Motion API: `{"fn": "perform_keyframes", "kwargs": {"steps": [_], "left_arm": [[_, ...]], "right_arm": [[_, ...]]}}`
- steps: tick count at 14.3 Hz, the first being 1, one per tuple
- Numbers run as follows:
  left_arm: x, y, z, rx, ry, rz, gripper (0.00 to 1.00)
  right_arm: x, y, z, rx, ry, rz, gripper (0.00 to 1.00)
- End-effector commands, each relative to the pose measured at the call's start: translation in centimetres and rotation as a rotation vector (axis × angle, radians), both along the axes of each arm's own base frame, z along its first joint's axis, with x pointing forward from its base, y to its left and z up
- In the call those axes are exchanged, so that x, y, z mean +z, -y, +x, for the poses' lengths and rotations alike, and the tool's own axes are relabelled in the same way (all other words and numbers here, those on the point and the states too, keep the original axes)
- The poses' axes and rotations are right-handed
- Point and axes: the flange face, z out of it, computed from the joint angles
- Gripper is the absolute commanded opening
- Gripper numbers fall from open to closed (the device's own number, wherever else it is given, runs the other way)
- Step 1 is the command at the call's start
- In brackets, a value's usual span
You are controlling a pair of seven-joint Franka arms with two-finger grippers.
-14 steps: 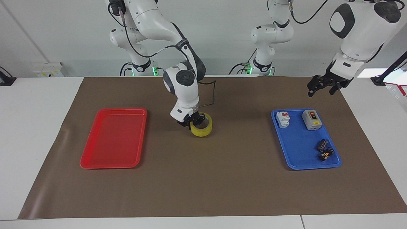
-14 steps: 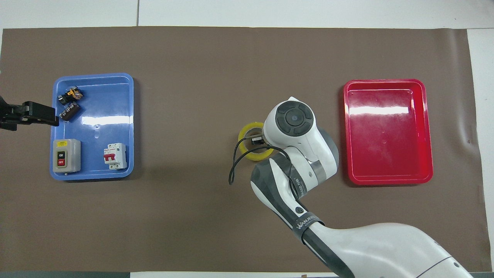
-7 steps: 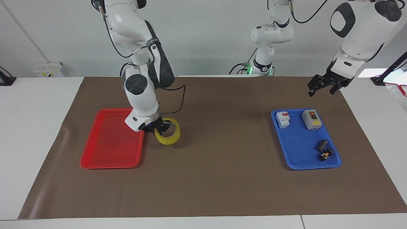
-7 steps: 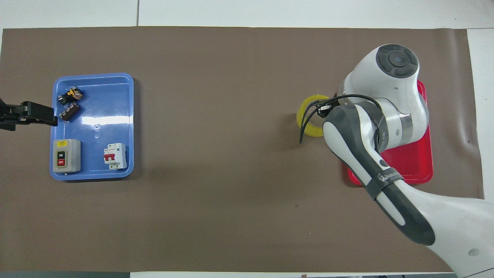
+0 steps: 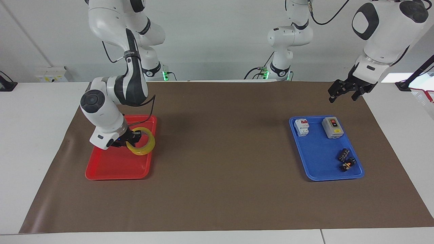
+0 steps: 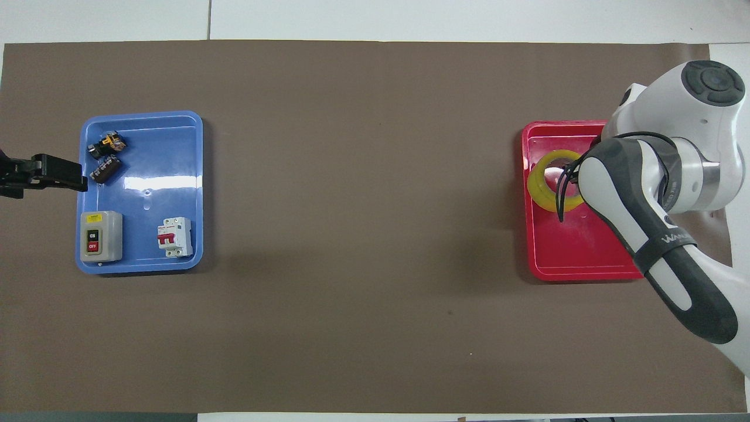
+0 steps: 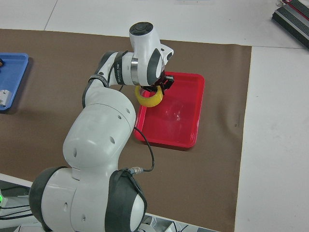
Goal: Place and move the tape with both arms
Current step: 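Carry the tape with the right gripper over the red tray, then lower the tape into the red tray and open the right gripper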
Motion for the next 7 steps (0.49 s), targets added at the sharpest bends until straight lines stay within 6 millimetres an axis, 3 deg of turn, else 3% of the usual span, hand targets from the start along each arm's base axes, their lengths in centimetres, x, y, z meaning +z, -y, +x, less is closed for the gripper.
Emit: {"fn": "perform_keyframes", "kwargs": {"steps": [1, 7], "left_arm": [[0.3, -0.2, -0.5, 0.008, 0.014, -0.017, 1.0], [0.3, -0.2, -0.5, 0.008, 0.014, -0.016, 1.0]], "right_arm": [[-0.9, 4.0, -2.1, 0.095, 0.046, -0.017, 0.0], [-2.9, 5.0, -4.2, 0.129, 0.044, -0.013, 0.0]]}}
